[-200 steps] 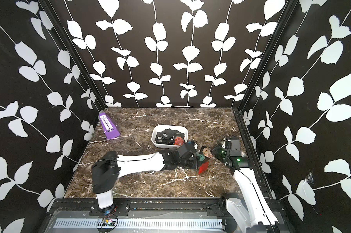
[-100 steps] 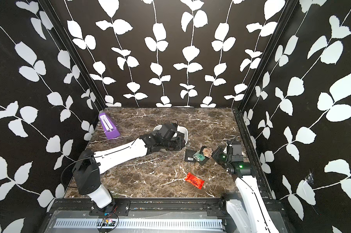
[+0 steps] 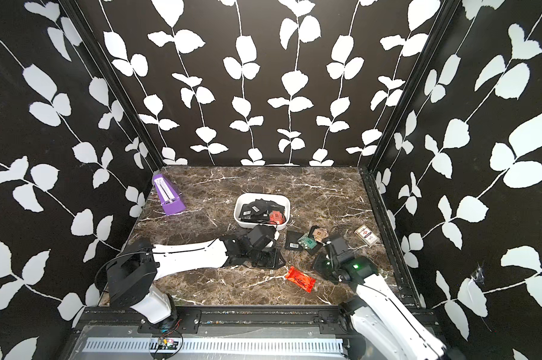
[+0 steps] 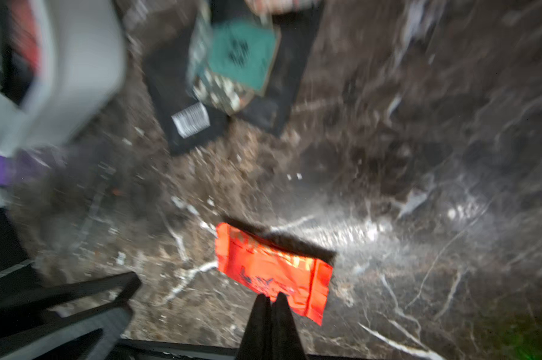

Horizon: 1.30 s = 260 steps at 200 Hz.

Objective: Put the tea bags into the storage box
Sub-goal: Pick up the tea bag from the center of the board.

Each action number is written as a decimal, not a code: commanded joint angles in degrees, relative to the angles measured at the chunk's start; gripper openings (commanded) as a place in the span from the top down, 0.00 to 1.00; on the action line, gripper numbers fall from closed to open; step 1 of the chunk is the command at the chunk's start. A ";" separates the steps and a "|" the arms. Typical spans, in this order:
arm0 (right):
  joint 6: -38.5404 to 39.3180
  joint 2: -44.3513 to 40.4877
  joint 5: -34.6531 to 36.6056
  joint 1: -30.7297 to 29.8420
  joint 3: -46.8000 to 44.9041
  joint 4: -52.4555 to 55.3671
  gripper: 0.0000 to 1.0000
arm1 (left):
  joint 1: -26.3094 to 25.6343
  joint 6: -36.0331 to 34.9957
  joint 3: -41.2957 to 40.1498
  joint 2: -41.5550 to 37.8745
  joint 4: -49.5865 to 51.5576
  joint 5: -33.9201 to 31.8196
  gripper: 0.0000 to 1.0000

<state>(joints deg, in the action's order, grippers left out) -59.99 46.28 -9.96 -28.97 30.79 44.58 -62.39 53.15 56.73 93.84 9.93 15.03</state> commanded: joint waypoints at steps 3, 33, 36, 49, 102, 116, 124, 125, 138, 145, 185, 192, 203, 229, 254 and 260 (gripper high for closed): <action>-4.77 5.02 3.21 -4.82 -1.01 -2.39 0.96 | -0.23 1.35 -0.66 1.85 -4.62 0.25 0.62; -6.57 9.12 4.46 -7.64 -0.92 -4.18 1.00 | -0.53 1.28 -0.29 3.77 -5.80 0.44 0.60; -6.74 9.37 4.70 -7.86 -0.92 -4.09 1.00 | -0.54 1.20 -0.30 3.90 -5.87 0.51 0.60; -7.41 10.34 5.73 -8.65 -1.29 -3.54 1.00 | -0.54 1.14 -0.37 4.67 -6.06 0.64 0.58; -9.18 14.11 6.74 -9.51 -4.54 -6.42 1.00 | -0.89 1.60 -0.52 7.22 -8.24 1.49 0.56; -9.58 15.08 6.51 -9.61 -5.40 -7.79 1.00 | -1.04 1.77 -0.47 7.78 -8.64 1.58 0.56; -9.56 15.56 6.58 -9.65 -5.76 -8.15 1.00 | -1.13 1.87 -0.56 8.06 -9.01 1.67 0.56; -9.55 15.62 6.60 -9.67 -5.75 -8.21 1.00 | -1.14 1.92 -0.56 8.08 -9.03 1.72 0.56; -9.66 16.14 6.62 -9.62 -6.21 -8.69 1.00 | -1.37 2.13 -0.59 8.65 -9.65 1.93 0.56; -9.70 16.32 6.74 -9.78 -6.46 -8.88 1.00 | -1.49 2.20 -0.58 8.93 -9.82 1.94 0.56; -10.15 16.39 6.76 -9.87 -7.26 -9.83 1.00 | -2.16 2.76 -0.74 10.30 -10.85 2.35 0.58; -10.16 16.30 6.86 -9.87 -7.27 -9.80 1.00 | -2.19 2.93 -0.61 10.53 -10.97 2.44 0.60; -10.26 16.12 6.93 -9.88 -7.27 -9.84 1.00 | -2.34 3.23 -0.62 11.05 -11.49 2.67 0.64; -10.28 15.47 7.00 -9.96 -7.49 -9.76 1.00 | -2.53 4.30 -0.39 12.53 -13.32 3.40 0.76; -10.36 14.42 7.23 -9.91 -7.79 -9.68 1.00 | -2.65 5.38 0.09 13.82 -15.01 4.26 0.90; -10.38 14.07 7.28 -9.96 -7.84 -9.67 1.00 | -2.65 5.39 0.29 14.06 -15.09 4.30 0.95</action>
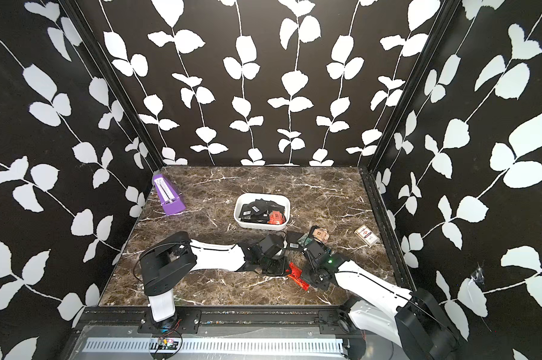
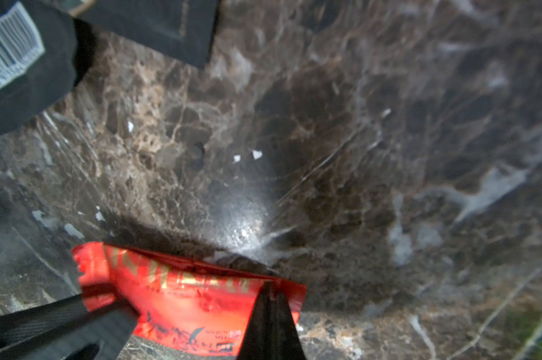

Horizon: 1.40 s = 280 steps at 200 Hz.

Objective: Put the tea bags into the storage box
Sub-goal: Pick up the tea bag from the center of the board, then place the tea bag in the storage box.

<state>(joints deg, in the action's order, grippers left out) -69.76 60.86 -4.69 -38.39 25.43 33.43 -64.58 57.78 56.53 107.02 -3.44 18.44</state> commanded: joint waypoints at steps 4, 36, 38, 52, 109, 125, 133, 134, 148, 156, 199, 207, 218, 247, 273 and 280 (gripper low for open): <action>-0.60 -0.71 2.04 -0.54 -2.46 1.47 1.00 | -0.46 0.76 0.60 0.87 -1.87 1.05 0.99; 0.08 -3.53 3.12 -0.51 -0.80 3.04 1.00 | -0.37 -0.34 1.96 -1.78 0.48 0.60 1.00; 0.22 -3.81 3.29 -0.54 -0.62 3.20 1.00 | -0.37 -0.60 2.17 -2.09 0.81 0.52 1.00; 1.30 -6.12 4.48 -0.50 1.75 4.75 1.00 | -0.30 -2.82 4.01 -4.45 4.15 -0.23 1.00; 5.82 -17.73 19.34 -0.40 14.11 15.25 0.76 | 9.20 -14.26 12.66 -15.24 20.69 -2.90 1.00; 7.31 -17.34 20.93 -0.34 16.01 16.62 0.75 | 13.36 -16.63 14.97 -16.61 21.83 -1.93 1.00; 7.69 -16.65 21.12 -0.34 16.47 16.67 0.75 | 15.14 -17.62 16.65 -16.60 22.50 -1.38 1.00; 7.74 -16.56 21.12 -0.35 16.44 16.67 0.75 | 15.38 -17.70 16.80 -16.59 22.64 -1.30 1.00; 8.08 -14.85 20.97 -0.36 16.60 16.13 0.75 | 18.31 -18.45 19.19 -15.75 23.21 -0.25 1.00; 8.10 -13.71 20.99 -0.36 16.49 15.66 0.75 | 19.81 -18.88 20.34 -14.91 23.21 0.39 1.00; 7.95 -10.49 21.13 0.13 15.86 12.34 0.75 | 24.03 -20.14 23.17 -8.66 22.76 -0.66 1.00; 8.18 -9.99 20.97 0.45 15.80 11.92 0.75 | 24.06 -20.25 23.27 -7.47 22.29 -1.16 1.00; 8.40 -9.33 20.65 0.99 15.83 11.42 0.75 | 24.06 -20.50 22.93 -6.24 21.03 -2.82 1.00; 9.10 -7.89 19.22 2.21 15.62 10.45 0.75 | 26.39 -19.43 22.82 -3.40 17.45 -4.37 1.00; 9.38 -7.75 18.84 2.87 15.06 10.26 0.75 | 27.33 -18.45 23.79 -2.30 15.51 -4.92 1.00; 9.46 -7.86 18.68 3.12 14.77 10.12 0.75 | 27.48 -18.39 24.11 -1.94 15.31 -5.10 1.00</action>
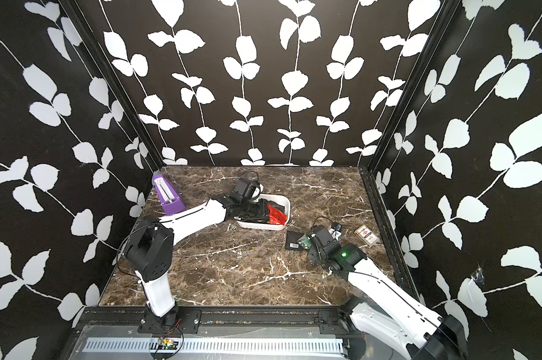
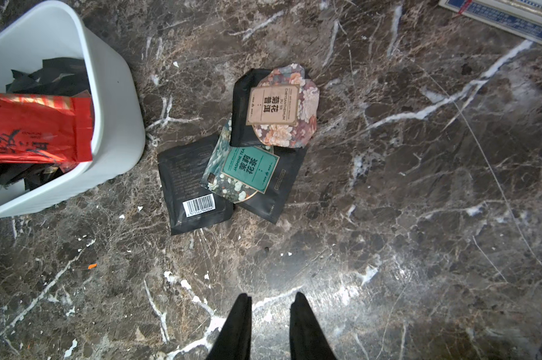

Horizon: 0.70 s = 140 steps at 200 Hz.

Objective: Put the tea bags into the storage box
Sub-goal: Place the tea bag in the storage box.

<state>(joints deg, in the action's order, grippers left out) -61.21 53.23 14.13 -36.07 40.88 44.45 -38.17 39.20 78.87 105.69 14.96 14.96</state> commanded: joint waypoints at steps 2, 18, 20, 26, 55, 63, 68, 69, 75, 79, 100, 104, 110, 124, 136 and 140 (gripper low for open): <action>0.92 -0.23 -0.22 0.89 -0.75 -0.93 0.75 | 1.08 0.18 1.89 -0.58 -3.09 -1.72 1.00; 0.92 -0.07 -0.63 1.65 -1.62 -1.54 0.75 | 1.23 0.25 2.31 0.12 -3.11 -2.13 1.00; 0.92 -0.06 -0.71 1.80 -1.71 -1.66 0.75 | 1.32 0.30 2.33 0.24 -3.10 -2.26 1.00; 1.05 0.10 -0.97 2.17 -1.96 -2.00 0.74 | 1.41 0.39 2.29 0.45 -3.26 -2.22 1.00; 2.15 1.71 -2.87 5.15 -2.55 -3.77 0.61 | 1.43 0.71 1.79 1.17 -3.17 -1.55 0.95; 2.85 2.49 -3.77 6.37 -2.56 -4.45 0.56 | 1.43 0.38 1.46 0.70 -2.61 -2.13 0.79; 3.29 3.06 -4.33 7.18 -2.56 -4.90 0.54 | 1.43 0.07 1.23 0.17 -2.26 -2.72 0.69; 3.38 3.17 -4.44 7.30 -2.56 -4.98 0.53 | 1.43 0.03 1.21 0.10 -2.15 -2.77 0.67; 3.91 3.80 -5.22 8.43 -2.48 -5.55 0.50 | 1.43 -0.39 1.04 -0.69 -1.54 -3.40 0.59; 4.34 4.30 -5.84 9.17 -2.48 -6.17 0.48 | 1.46 -0.74 0.96 -1.24 -1.06 -3.96 0.57; 6.32 7.12 -9.20 13.04 -2.60 -9.44 0.41 | 1.46 -2.97 1.07 -4.81 2.33 -6.93 0.49; 6.58 7.72 -9.90 13.73 -2.69 -10.27 0.40 | 1.48 -3.22 0.98 -5.53 2.89 -7.37 0.48; 7.00 8.52 -10.96 14.83 -2.89 -11.51 0.38 | 1.44 -3.67 0.66 -6.77 3.60 -7.88 0.47; 7.46 10.20 -12.88 17.20 -3.22 -14.43 0.33 | 1.45 -3.87 -0.79 -9.71 4.70 -8.67 0.47; 7.67 11.74 -14.06 19.15 -3.35 -16.85 0.28 | 1.44 -3.06 -3.09 -12.71 4.78 -8.49 0.46; 7.77 12.22 -14.46 19.82 -3.43 -17.78 0.27 | 1.43 -2.38 -4.14 -13.76 4.57 -8.28 0.46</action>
<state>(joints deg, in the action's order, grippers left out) -55.29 63.44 3.49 -19.16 39.07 33.15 -36.75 37.21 78.32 100.36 17.02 8.40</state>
